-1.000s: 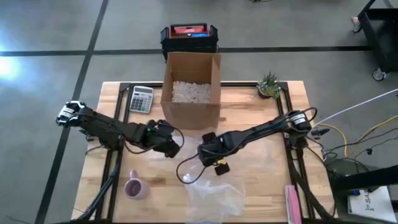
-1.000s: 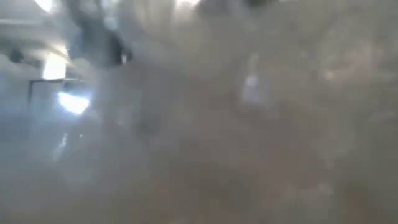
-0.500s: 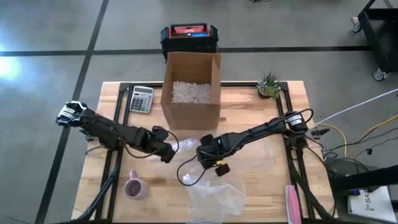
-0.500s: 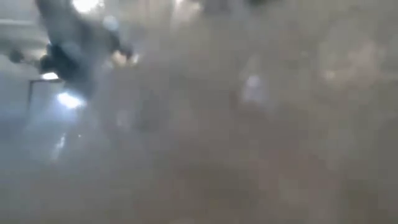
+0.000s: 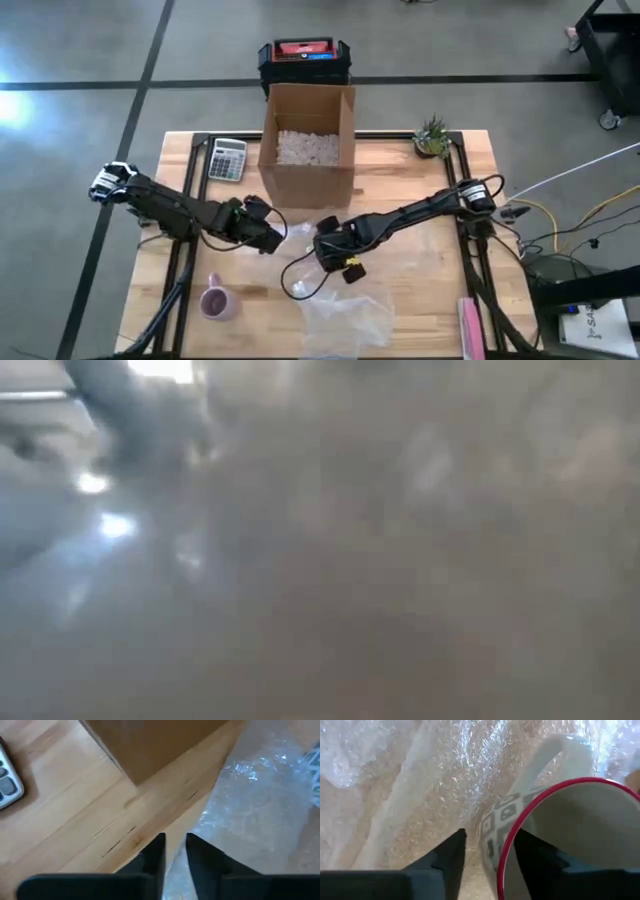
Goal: Wrap mug
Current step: Wrap the white mug with the bubble wrap
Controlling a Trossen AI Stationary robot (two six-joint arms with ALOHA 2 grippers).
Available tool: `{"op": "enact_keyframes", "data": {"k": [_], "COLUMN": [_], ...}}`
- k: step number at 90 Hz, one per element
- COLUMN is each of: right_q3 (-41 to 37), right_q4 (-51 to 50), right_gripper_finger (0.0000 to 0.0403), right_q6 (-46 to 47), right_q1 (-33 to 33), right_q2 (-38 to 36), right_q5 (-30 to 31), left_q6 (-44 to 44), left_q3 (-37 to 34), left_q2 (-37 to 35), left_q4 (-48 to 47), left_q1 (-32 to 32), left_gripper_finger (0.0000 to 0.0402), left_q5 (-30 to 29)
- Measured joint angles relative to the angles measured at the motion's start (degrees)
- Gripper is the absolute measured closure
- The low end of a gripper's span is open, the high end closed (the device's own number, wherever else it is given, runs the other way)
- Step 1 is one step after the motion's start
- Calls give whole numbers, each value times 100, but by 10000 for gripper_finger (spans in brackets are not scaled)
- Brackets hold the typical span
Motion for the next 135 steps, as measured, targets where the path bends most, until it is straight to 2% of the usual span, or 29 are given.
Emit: {"op": "enact_keyframes", "data": {"k": [12, 18, 27, 35, 45, 61, 69, 77, 89, 103, 121, 135], "right_q3": [336, 501, 587, 427, -309, -2318, -3213, -3869, -4332, -4518, -4956, -5330], "right_q4": [-327, -694, -1239, -1632, -1611, -771, -482, -553, -1052, -1318, -934, -273], "right_gripper_finger": [192, 181, 170, 164, 161, 168, 176, 182, 191, 201, 203, 229], "right_q6": [82, 143, 349, 707, 1325, 2354, 3069, 3762, 4368, 4520, 4602, 4856], "right_q1": [0, 0, -4, -11, -2, 60, 109, 168, 250, 629, 1034, 1115], "right_q2": [-148, -290, -629, -1122, -1890, -3202, -3717, -4066, -4323, -4408, -4216, -3981], "right_q5": [-1, -10, -33, -85, -212, -216, -264, -713, -1647, -1759, -1412, -432], "left_q6": [-142, -263, -354, -185, 460, 1675, 1792, 1695, 1561, 1517, 1517, 1653], "left_q3": [198, 336, 417, 417, 376, 286, 275, 275, 273, 273, 273, 273], "left_q2": [-245, -435, -717, -940, -1073, -957, -744, -518, -127, 251, 578, 788], "left_q4": [-617, -862, -1130, -986, -310, 1185, 1439, 1490, 1483, 1509, 1651, 1906], "left_q1": [0, -33, -66, -66, -188, -436, -463, -463, -463, -463, -457, -457], "left_gripper_finger": [241, 216, 197, 192, 195, 212, 221, 230, 244, 258, 273, 285], "left_q5": [-34, -340, -828, -923, -911, -682, -373, -71, 196, 236, 244, 173]}}
